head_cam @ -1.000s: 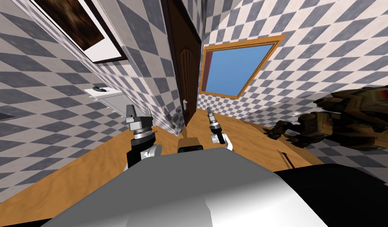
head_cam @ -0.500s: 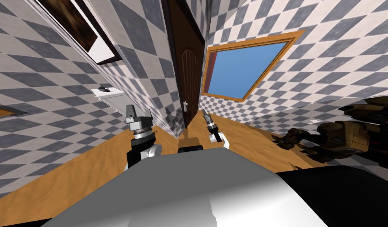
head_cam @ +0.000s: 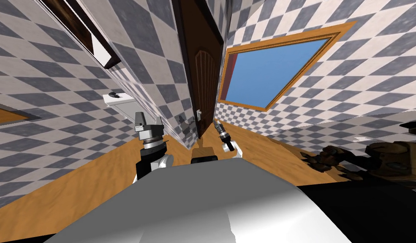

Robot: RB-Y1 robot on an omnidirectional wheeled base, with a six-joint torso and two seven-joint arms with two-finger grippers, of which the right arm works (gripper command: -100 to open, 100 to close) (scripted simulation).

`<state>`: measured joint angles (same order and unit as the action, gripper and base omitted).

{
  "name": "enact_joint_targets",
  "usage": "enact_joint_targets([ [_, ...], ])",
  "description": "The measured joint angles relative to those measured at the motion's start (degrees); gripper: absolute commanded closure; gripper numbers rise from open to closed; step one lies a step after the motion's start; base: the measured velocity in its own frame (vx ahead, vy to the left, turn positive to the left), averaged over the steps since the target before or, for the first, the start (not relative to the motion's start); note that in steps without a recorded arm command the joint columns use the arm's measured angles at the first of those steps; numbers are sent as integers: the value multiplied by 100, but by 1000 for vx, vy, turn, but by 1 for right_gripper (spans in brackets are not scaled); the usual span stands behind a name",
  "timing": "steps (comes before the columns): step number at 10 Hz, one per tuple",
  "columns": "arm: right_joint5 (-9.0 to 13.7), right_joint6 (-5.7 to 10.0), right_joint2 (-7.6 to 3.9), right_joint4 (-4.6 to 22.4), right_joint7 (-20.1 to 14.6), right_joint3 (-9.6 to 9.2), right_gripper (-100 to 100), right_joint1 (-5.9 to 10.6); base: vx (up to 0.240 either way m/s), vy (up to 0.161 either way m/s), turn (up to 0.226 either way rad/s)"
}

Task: Pull the door open

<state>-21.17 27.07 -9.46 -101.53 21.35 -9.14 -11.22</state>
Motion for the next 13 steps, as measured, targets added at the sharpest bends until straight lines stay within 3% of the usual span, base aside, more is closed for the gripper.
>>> enact_joint_targets([
  [2, -157, 4, -125, 238, 187, -108, -100, 126, 147, -135, 123],
  [7, -494, 26, -251, 906, 603, -340, -100, 510, 142, -98, 119],
  [13, -885, 100, -399, 1599, 1119, -613, -100, 810, 138, -87, 103],
])
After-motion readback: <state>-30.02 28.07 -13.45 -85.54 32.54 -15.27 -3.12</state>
